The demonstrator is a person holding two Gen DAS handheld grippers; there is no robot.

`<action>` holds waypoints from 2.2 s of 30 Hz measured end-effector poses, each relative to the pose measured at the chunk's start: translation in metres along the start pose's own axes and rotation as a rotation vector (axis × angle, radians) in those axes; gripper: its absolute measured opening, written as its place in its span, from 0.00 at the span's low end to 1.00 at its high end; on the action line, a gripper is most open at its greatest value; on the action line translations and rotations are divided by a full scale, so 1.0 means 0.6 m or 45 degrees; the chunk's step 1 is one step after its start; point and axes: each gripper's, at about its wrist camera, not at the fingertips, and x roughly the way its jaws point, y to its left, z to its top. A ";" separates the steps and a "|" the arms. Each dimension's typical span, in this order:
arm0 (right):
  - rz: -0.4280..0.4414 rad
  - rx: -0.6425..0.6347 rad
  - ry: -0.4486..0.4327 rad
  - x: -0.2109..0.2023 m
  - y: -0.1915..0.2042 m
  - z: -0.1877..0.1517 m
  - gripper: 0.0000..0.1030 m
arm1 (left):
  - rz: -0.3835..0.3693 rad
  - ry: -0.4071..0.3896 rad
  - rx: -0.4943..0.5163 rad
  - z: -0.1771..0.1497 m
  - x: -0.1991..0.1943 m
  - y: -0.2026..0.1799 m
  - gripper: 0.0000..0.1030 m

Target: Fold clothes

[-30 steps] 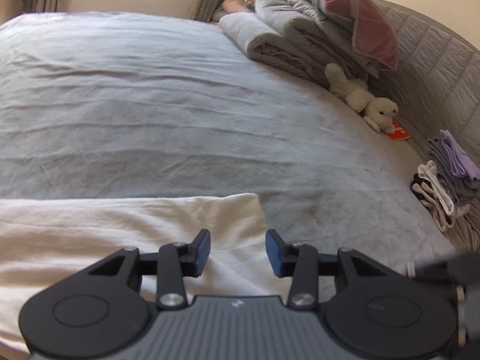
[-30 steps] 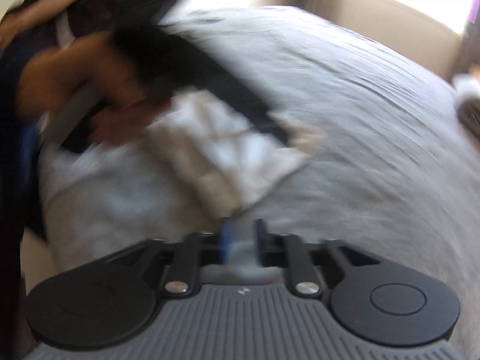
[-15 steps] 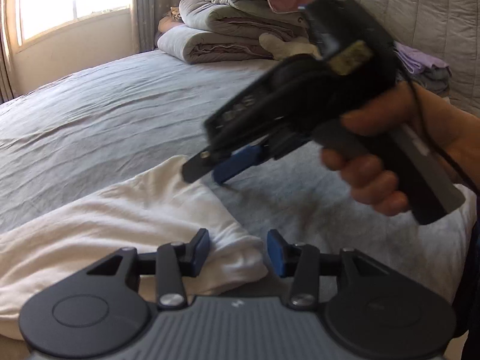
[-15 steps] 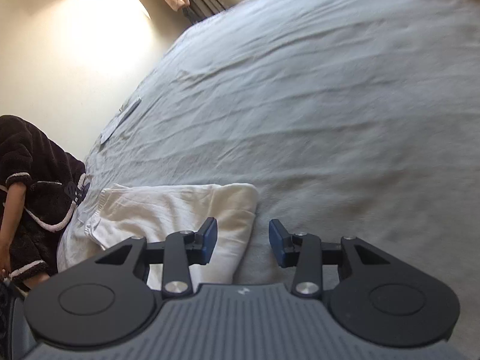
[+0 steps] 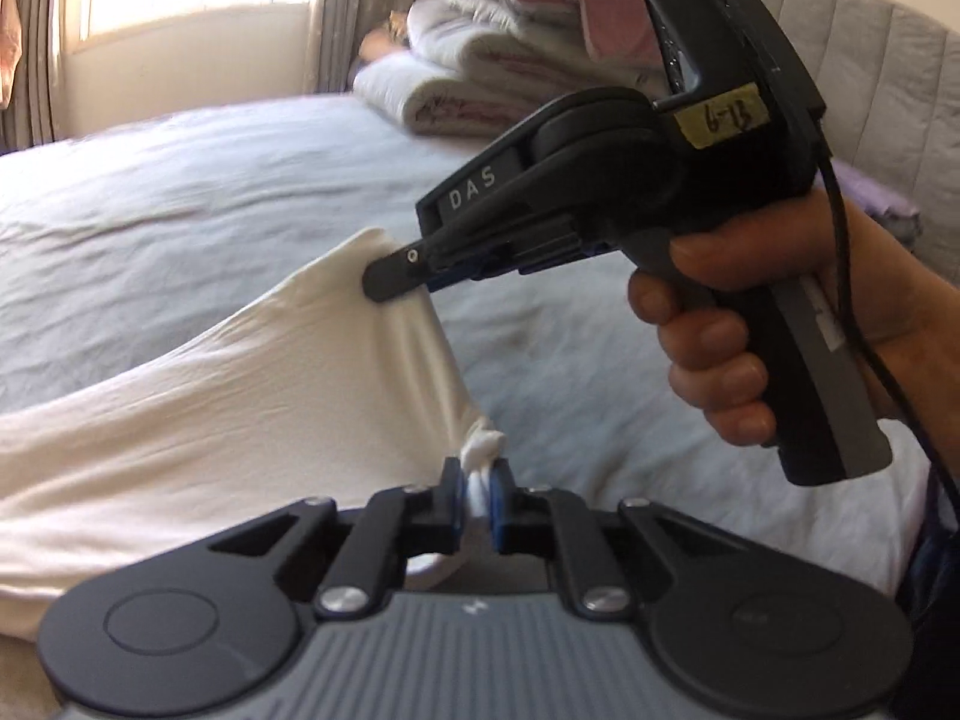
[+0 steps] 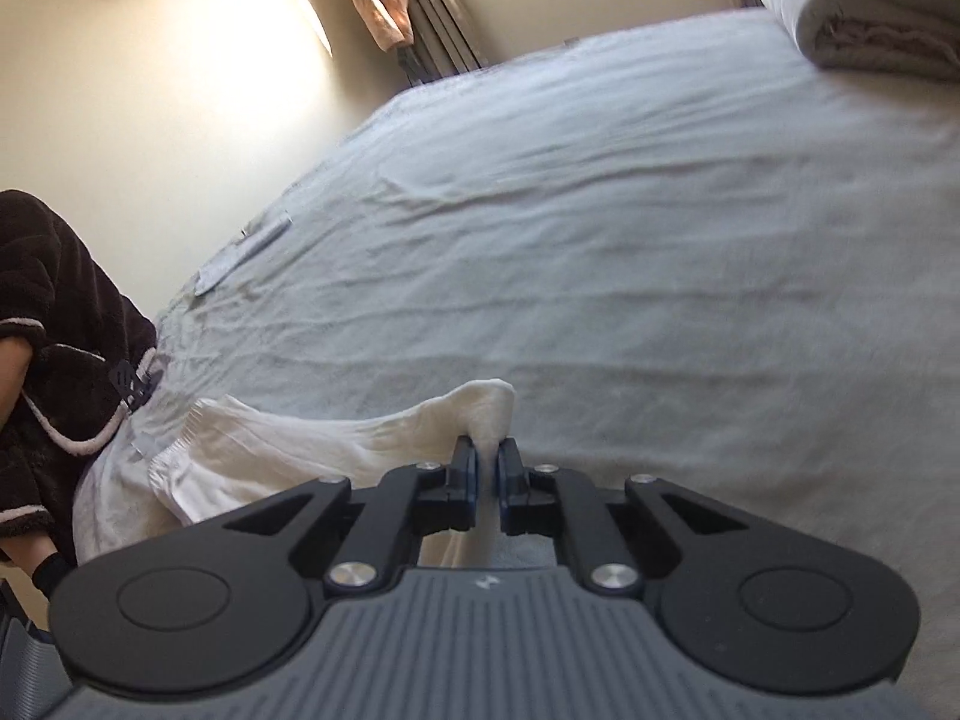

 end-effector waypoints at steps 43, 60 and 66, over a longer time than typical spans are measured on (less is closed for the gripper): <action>-0.328 0.118 0.031 -0.065 -0.147 -0.016 0.40 | -0.242 0.042 -0.247 0.003 -0.001 0.011 0.32; 0.093 -0.524 0.145 -0.084 0.081 -0.137 0.41 | -0.161 0.105 -0.751 -0.053 -0.035 0.186 0.31; -0.047 -0.881 0.106 -0.039 0.152 -0.205 0.41 | -0.130 0.069 -0.873 -0.063 -0.023 0.212 0.33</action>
